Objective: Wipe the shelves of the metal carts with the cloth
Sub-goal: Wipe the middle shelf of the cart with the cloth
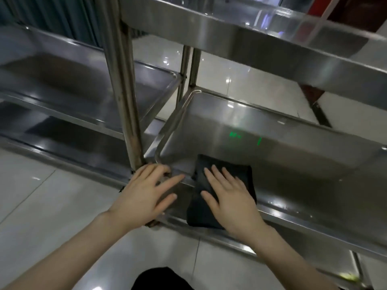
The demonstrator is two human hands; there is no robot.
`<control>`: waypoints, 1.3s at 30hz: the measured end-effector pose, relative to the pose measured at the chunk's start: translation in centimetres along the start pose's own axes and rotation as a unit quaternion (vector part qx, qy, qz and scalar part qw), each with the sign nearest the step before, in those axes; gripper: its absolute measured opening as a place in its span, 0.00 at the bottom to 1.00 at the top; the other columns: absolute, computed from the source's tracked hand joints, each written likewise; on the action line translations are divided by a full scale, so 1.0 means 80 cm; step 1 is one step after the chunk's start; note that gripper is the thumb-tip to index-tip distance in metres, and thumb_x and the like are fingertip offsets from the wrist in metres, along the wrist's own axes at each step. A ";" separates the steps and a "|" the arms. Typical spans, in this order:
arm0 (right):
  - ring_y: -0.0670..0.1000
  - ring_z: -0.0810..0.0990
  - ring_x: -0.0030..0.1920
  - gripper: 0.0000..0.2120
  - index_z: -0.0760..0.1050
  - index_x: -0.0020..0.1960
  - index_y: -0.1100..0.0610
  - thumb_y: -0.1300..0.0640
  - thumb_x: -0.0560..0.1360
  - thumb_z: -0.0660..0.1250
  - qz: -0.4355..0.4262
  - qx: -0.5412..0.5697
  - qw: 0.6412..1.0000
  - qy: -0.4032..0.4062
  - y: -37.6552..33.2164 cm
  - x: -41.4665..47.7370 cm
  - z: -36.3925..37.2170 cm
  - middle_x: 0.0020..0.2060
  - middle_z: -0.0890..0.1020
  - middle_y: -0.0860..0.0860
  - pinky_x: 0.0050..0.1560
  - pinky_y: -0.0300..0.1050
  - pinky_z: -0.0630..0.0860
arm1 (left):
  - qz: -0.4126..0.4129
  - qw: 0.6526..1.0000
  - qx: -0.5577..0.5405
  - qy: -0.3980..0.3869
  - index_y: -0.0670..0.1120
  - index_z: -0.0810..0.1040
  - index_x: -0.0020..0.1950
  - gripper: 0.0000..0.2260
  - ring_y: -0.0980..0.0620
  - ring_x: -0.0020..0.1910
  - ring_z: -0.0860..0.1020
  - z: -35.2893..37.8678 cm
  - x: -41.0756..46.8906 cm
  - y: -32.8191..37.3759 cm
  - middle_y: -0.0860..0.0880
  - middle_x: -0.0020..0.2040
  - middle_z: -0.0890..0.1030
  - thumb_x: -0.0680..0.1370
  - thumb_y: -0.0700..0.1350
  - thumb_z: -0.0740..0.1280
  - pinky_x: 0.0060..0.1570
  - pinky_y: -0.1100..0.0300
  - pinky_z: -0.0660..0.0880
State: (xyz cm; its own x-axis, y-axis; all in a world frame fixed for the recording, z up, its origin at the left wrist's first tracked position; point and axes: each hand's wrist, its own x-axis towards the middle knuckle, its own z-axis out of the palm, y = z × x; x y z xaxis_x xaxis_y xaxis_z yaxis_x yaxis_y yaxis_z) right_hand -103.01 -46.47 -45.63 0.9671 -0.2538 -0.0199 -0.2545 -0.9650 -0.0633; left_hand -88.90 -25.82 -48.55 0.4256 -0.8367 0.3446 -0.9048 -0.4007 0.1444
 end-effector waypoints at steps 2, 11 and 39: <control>0.51 0.46 0.79 0.29 0.46 0.80 0.45 0.38 0.82 0.43 0.016 -0.006 1.000 0.014 -0.006 0.021 0.011 0.80 0.48 0.46 0.77 0.53 0.47 | -0.006 1.000 -0.019 0.012 0.54 0.70 0.71 0.20 0.48 0.61 0.71 0.002 -0.003 0.002 0.50 0.61 0.73 0.80 0.57 0.57 0.62 0.51 0.70; 0.49 0.44 0.79 0.32 0.47 0.79 0.44 0.33 0.79 0.41 0.034 0.051 0.998 0.012 0.056 0.164 0.018 0.79 0.46 0.44 0.75 0.53 0.38 | -0.041 0.995 -0.092 0.012 0.50 0.77 0.65 0.21 0.54 0.64 0.71 -0.020 0.001 0.014 0.53 0.62 0.75 0.82 0.56 0.50 0.65 0.55 0.71; 0.50 0.46 0.79 0.32 0.44 0.79 0.40 0.31 0.78 0.41 -0.182 0.012 0.983 0.023 -0.023 0.219 0.020 0.79 0.47 0.39 0.75 0.56 0.45 | -0.006 0.980 -0.182 0.086 0.43 0.81 0.61 0.16 0.50 0.66 0.70 -0.008 -0.016 -0.018 0.46 0.61 0.75 0.77 0.39 0.61 0.66 0.58 0.69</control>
State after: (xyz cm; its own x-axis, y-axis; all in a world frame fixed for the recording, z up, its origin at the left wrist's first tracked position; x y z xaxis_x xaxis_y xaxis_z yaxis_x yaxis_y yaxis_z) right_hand -85.58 -49.04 -47.50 0.9931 0.1053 0.0525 0.1093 -0.9907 -0.0808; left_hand -88.11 -23.95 -48.59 0.4552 -0.7451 0.4875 -0.8593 -0.2241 0.4598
